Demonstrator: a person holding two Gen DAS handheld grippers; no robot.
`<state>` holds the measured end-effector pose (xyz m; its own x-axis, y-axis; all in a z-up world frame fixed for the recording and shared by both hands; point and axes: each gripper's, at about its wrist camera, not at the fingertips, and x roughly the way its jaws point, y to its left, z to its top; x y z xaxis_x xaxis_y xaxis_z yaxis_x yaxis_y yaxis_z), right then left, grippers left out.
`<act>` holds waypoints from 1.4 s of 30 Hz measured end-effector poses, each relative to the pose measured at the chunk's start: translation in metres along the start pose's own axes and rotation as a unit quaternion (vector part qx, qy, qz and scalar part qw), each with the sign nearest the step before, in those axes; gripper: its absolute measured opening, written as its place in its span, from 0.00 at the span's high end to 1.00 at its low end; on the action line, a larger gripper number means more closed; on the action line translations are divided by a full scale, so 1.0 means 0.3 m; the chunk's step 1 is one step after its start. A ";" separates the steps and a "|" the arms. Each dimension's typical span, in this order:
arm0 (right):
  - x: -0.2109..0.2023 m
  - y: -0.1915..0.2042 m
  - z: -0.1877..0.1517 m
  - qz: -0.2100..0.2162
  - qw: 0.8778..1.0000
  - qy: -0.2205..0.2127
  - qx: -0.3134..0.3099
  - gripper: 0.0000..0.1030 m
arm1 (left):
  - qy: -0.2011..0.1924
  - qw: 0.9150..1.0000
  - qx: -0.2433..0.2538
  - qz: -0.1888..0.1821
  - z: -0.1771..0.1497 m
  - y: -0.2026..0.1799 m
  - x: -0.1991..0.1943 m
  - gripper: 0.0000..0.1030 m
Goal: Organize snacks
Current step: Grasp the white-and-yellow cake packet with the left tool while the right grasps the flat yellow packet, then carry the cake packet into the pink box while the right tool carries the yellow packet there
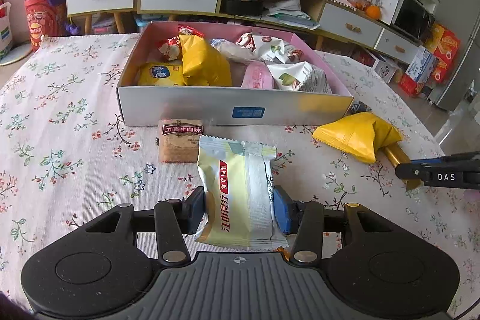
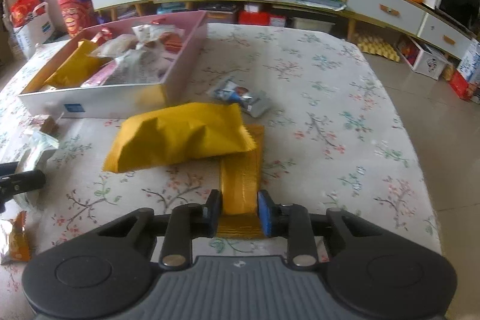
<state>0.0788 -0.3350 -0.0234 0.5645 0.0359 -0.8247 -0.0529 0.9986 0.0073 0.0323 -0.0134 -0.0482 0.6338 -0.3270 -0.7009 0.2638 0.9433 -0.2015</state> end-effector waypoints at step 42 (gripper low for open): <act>-0.103 0.117 0.224 0.089 0.994 -0.054 0.041 0.89 | -0.055 0.995 -0.072 0.036 0.272 0.139 -0.017 0.57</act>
<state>0.1148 -0.2984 0.0404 0.6375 0.2125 -0.7406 -0.0955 0.9756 0.1977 0.0995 0.0230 0.0028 0.7248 -0.2545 -0.6402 0.1129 0.9606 -0.2541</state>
